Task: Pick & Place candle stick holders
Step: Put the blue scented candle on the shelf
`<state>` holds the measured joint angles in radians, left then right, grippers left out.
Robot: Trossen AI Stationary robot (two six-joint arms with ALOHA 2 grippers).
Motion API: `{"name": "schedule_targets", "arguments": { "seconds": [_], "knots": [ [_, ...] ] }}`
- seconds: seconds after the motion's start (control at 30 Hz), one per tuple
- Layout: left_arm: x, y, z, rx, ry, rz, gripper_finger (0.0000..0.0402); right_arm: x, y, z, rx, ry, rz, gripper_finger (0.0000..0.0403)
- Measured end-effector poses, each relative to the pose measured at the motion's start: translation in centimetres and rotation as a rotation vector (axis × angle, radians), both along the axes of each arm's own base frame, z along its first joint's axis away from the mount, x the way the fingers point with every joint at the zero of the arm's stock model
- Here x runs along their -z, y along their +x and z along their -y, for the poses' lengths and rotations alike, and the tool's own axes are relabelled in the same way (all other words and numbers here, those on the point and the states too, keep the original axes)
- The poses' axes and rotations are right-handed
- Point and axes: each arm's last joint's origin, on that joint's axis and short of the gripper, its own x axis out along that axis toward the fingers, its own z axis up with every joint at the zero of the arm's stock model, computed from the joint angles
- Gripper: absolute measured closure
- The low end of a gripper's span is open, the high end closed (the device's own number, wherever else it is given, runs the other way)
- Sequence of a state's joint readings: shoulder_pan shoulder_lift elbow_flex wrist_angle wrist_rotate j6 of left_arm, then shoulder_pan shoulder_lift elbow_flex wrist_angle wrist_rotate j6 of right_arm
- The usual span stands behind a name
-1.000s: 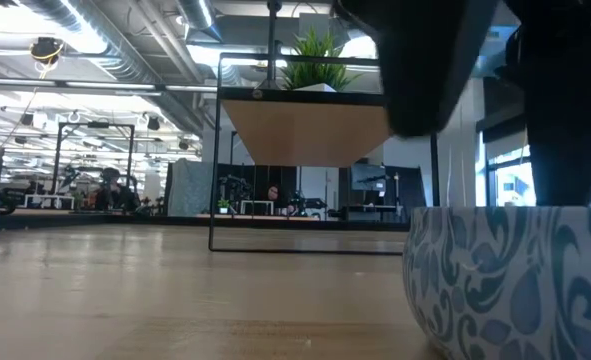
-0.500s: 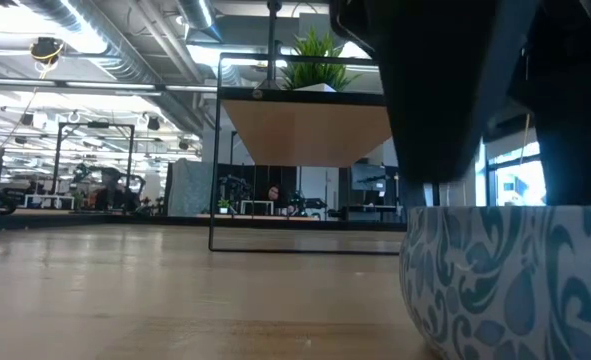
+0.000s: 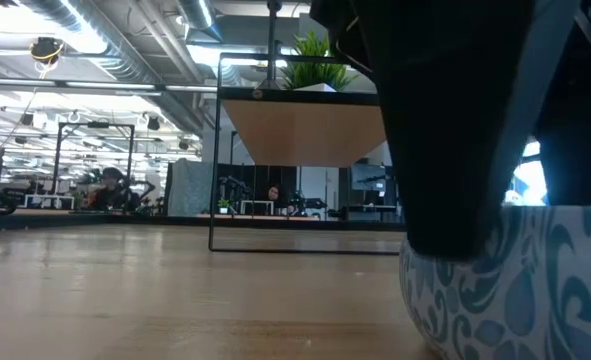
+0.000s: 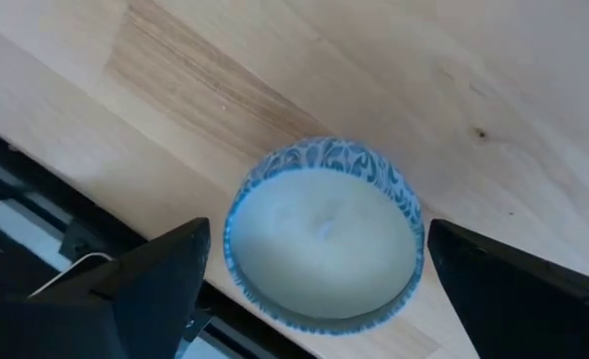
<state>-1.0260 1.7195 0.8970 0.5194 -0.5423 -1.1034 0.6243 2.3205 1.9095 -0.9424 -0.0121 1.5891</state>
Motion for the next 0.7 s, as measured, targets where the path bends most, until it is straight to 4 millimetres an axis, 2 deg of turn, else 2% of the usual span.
{"name": "schedule_targets", "arguments": {
  "seconds": [0.7],
  "knots": [
    [0.00,-0.01,0.00,0.002,0.006,0.003,0.0311,0.87,-0.25,0.33,-0.043,-0.031,-0.008,0.0032]
  ]
}}
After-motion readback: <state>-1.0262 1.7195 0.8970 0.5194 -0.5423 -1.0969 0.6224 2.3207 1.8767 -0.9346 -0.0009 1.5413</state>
